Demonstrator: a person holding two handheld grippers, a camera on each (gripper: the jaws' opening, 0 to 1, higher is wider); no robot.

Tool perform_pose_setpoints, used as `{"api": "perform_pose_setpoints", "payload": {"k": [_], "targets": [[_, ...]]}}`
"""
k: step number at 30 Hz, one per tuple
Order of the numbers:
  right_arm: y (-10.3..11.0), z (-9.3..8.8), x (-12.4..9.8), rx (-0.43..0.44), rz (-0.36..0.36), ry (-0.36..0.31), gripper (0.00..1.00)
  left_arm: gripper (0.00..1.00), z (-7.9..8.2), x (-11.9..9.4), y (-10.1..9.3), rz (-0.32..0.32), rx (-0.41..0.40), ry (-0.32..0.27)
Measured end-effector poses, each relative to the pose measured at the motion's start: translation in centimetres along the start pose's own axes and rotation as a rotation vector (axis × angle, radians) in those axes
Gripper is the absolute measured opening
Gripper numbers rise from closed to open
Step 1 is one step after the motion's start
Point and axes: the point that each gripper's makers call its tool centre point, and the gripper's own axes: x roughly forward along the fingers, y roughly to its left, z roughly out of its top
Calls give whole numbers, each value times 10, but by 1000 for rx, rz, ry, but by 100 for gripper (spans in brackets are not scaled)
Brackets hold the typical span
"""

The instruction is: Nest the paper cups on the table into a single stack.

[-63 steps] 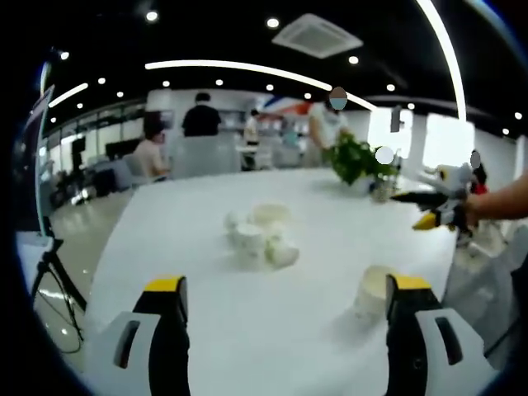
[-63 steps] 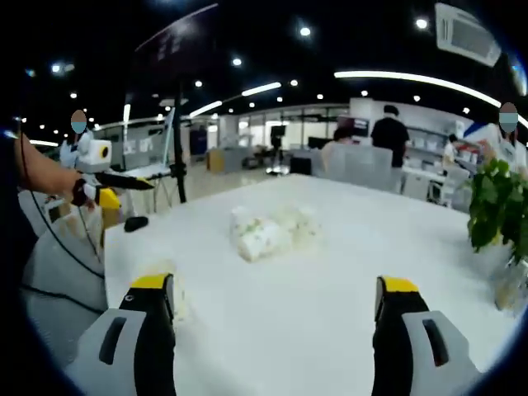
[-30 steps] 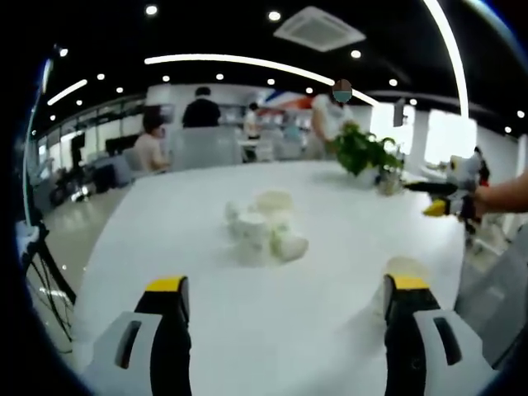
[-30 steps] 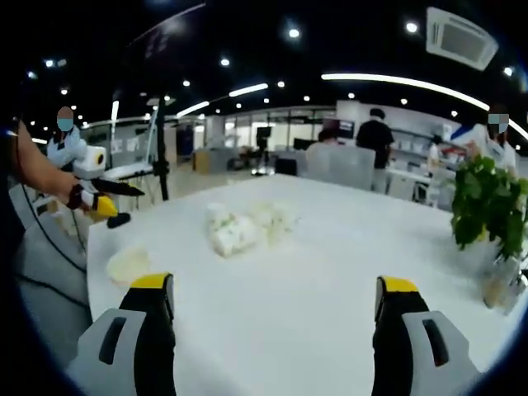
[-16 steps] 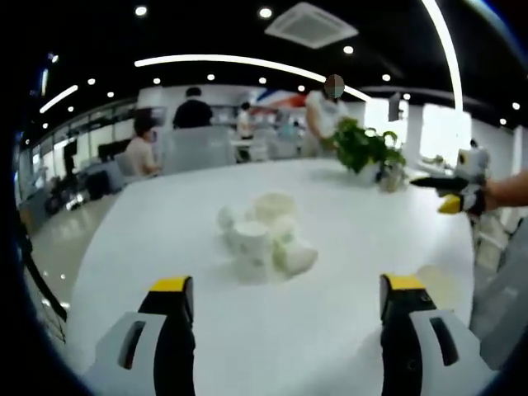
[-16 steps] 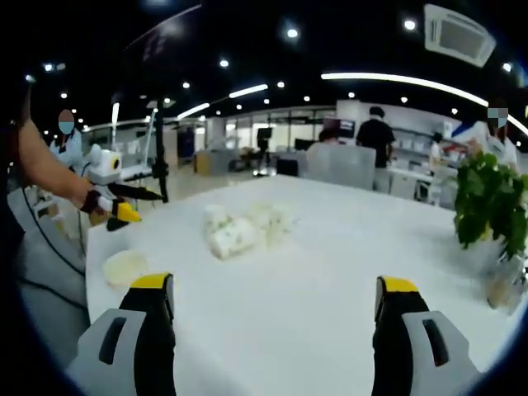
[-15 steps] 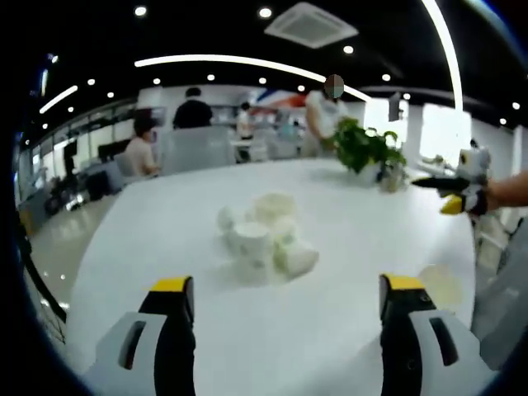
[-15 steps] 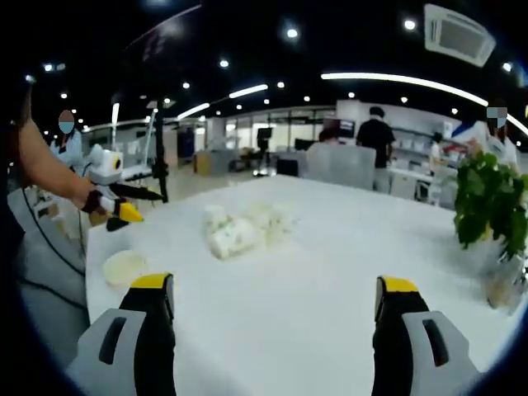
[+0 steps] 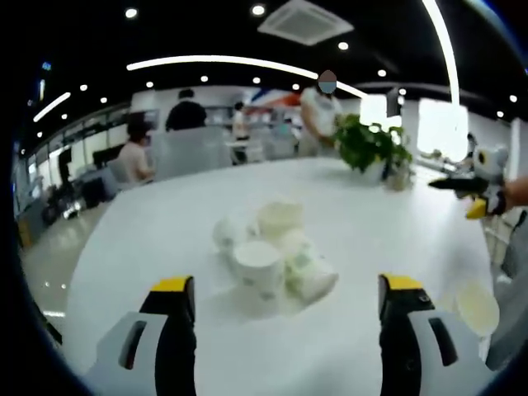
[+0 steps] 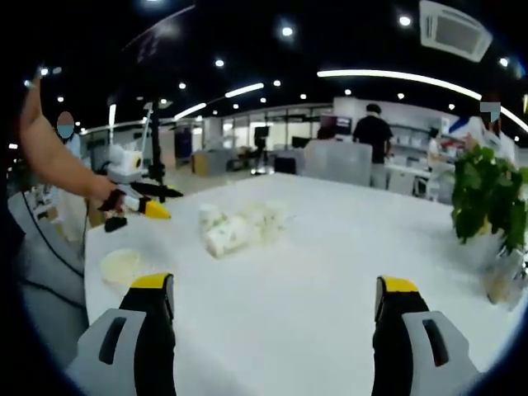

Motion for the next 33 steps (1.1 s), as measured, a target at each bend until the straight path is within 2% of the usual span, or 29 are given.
{"api": "perform_pose_setpoints", "payload": {"k": [9,17,19,24,28,33], "targets": [[0,0,0,6,2,0,100,85,3,22,7,16,16,10],[1,-1,6,3,13,10,100,77,-10,37,21,41,38,58],[2,-2,7,3,14,12,100,74,-13,41,23,43,7,61],[4,-5,9,10,20,19,100,71,-17,52,25,44,19,77],[9,-10,10,11,31,27,100,62,-21,61,29,58,43,110],[14,-13,10,16,42,35,100,58,-22,70,30,61,32,112]]}}
